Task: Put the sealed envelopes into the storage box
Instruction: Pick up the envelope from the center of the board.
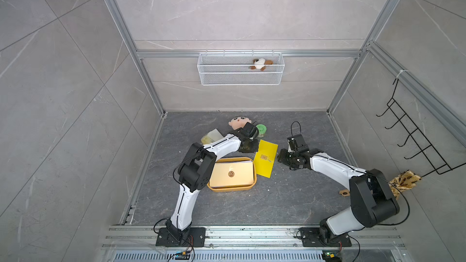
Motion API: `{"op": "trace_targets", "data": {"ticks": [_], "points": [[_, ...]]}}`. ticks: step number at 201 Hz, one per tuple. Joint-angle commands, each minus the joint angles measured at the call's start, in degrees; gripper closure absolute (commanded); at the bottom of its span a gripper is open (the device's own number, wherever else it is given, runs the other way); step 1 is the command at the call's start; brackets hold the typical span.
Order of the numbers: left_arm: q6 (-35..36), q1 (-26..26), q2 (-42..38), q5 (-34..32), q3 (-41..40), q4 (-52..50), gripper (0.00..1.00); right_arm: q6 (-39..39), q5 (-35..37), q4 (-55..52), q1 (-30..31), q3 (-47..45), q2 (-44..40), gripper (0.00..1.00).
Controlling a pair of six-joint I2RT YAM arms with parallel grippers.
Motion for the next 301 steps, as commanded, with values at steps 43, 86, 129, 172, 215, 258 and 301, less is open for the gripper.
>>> {"op": "trace_targets", "data": {"ticks": [43,86,129,172,215,258,301], "points": [[0.3,-0.3,4.5,4.0,3.3,-0.7,0.81,5.4,-7.4,6.2,-1.2,1.0,7.4,0.49],[-0.2,-0.8,6.4,5.4,3.3,-0.2,0.82,7.2,-10.6,8.2,-1.1,1.0,11.2,0.5],[-0.3,-1.2,7.0,5.6,2.9,0.2,0.82,8.8,-13.0,10.5,-1.2,0.9,13.5,0.52],[-0.3,-1.4,7.2,5.6,2.7,0.2,0.83,9.5,-14.1,11.3,-1.3,1.2,12.7,0.53],[-0.2,-1.4,7.7,5.7,2.3,0.2,0.83,12.3,-18.2,16.8,-1.9,-0.1,9.5,0.53],[0.1,-1.4,7.7,5.4,1.9,0.6,0.84,14.3,-22.8,24.4,-3.4,-2.4,8.3,0.53],[0.3,-1.5,8.1,5.1,1.8,0.6,0.84,15.1,-25.9,29.5,-4.5,-5.3,7.8,0.53]]}}
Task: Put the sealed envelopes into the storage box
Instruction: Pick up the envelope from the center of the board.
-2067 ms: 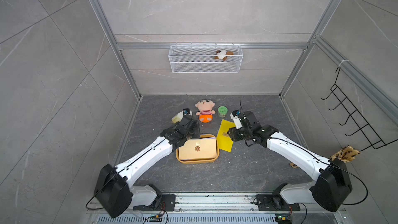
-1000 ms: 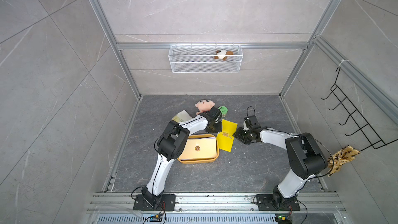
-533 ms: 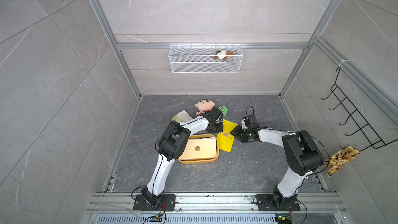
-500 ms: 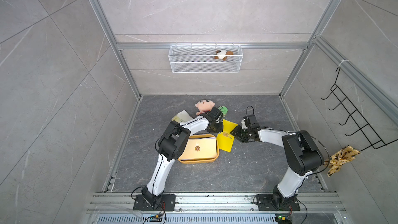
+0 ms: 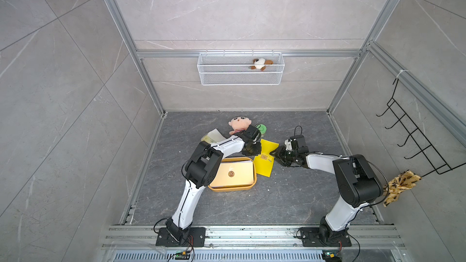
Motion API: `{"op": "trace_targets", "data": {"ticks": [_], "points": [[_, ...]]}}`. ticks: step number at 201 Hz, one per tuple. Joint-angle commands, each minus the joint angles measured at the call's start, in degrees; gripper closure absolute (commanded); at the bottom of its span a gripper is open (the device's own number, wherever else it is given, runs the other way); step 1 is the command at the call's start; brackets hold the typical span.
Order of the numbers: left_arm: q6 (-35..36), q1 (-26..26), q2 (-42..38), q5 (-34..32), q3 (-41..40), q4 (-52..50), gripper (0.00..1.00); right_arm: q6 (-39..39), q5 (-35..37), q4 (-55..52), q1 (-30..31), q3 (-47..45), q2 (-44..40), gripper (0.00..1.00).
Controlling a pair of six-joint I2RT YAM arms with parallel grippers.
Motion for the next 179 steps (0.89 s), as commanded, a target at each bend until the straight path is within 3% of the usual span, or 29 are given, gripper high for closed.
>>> {"op": "trace_targets", "data": {"ticks": [1,58,179], "points": [[0.3,-0.6,3.0,0.8,-0.6,-1.3,0.84,1.3,-4.5,6.0,-0.1,-1.2,-1.4,0.53],[0.4,-0.6,2.8,0.8,-1.2,-1.1,0.84,1.3,-6.0,7.5,-0.9,-3.5,0.7,0.61],[0.3,-0.6,3.2,0.9,-1.9,-0.8,0.84,-0.1,-7.1,9.1,-3.0,-8.3,1.7,0.61]]}}
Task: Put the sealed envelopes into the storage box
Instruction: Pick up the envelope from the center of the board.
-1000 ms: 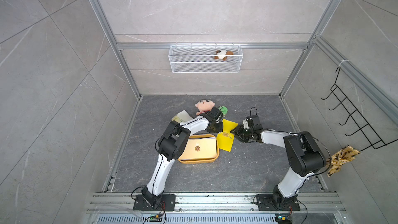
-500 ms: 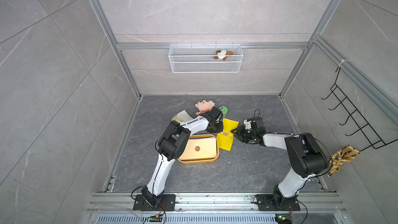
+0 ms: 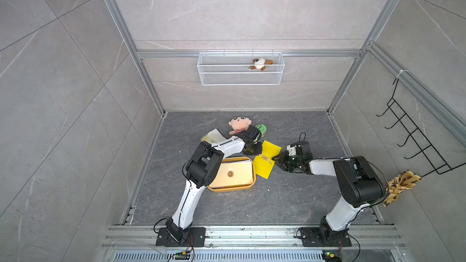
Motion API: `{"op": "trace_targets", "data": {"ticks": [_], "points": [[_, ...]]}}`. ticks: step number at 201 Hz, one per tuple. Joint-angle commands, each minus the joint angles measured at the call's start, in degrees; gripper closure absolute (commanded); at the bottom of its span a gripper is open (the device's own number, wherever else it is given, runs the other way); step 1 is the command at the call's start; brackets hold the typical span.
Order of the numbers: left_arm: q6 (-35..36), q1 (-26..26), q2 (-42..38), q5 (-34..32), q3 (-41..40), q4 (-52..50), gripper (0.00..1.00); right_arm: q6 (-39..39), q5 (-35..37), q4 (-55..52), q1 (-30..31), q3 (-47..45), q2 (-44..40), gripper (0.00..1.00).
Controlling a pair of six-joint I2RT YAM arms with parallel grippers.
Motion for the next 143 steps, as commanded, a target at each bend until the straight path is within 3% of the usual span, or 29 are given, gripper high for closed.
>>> {"op": "trace_targets", "data": {"ticks": [1,88,143], "points": [[0.3,-0.4,2.7,0.4,-1.6,-3.3,0.84,0.1,-1.3,2.3,-0.1,-1.4,1.5,0.61],[0.1,-0.4,2.9,0.7,-1.9,-3.3,0.85,5.4,-6.3,16.6,-1.8,-4.1,-0.9,0.68],[0.1,-0.5,3.0,1.1,-1.9,-3.2,0.84,8.1,-7.6,20.1,-2.2,-6.1,3.4,0.68]]}}
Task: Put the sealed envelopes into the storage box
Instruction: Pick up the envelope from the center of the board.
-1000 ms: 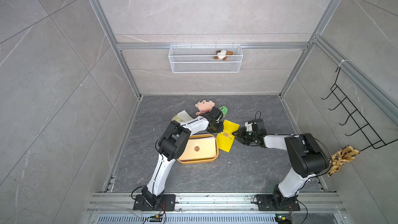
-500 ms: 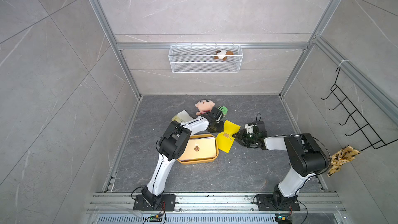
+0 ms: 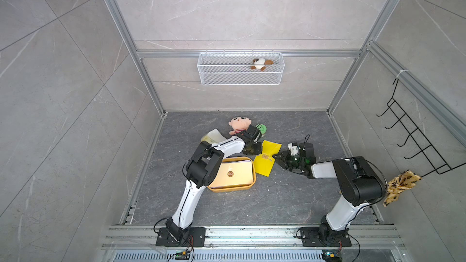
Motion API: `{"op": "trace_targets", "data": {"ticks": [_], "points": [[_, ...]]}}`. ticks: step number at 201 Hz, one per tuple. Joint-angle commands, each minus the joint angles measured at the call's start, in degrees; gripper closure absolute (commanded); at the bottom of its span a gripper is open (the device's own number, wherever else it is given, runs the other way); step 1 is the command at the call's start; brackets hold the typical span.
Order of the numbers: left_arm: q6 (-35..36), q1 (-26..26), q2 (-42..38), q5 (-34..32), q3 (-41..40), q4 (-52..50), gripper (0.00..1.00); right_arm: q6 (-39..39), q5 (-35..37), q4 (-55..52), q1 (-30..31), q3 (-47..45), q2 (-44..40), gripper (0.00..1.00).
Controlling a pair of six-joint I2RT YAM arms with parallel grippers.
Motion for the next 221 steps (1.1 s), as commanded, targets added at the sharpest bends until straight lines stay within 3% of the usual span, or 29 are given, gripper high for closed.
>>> {"op": "trace_targets", "data": {"ticks": [1,35,91,140,177,202,221], "points": [[0.1,-0.4,3.0,1.0,-1.9,-3.7,0.84,2.2,-1.6,2.9,-0.2,-0.8,2.7,0.68],[0.1,-0.4,2.9,1.1,-2.3,-3.5,0.85,-1.5,0.3,-3.4,-0.3,-0.3,2.7,0.74],[-0.3,-0.8,2.2,1.4,-2.5,-2.8,0.85,-0.1,-1.7,1.9,-0.3,0.6,4.0,0.79],[-0.4,-1.1,1.3,2.4,-2.5,-2.6,0.85,-0.8,-2.2,0.5,-0.3,2.5,-0.7,0.86],[-1.0,-1.4,0.3,3.0,-2.4,-1.8,0.82,-8.6,0.0,-10.0,-0.3,4.2,-4.5,1.0],[-1.2,-1.5,-1.9,2.3,-2.4,-1.5,0.81,-15.3,1.6,-19.6,-0.4,6.0,-8.7,1.0],[-1.3,-1.5,-4.6,0.9,-2.4,-1.5,0.74,-21.7,3.4,-29.4,-0.4,8.3,-12.5,1.0]]}}
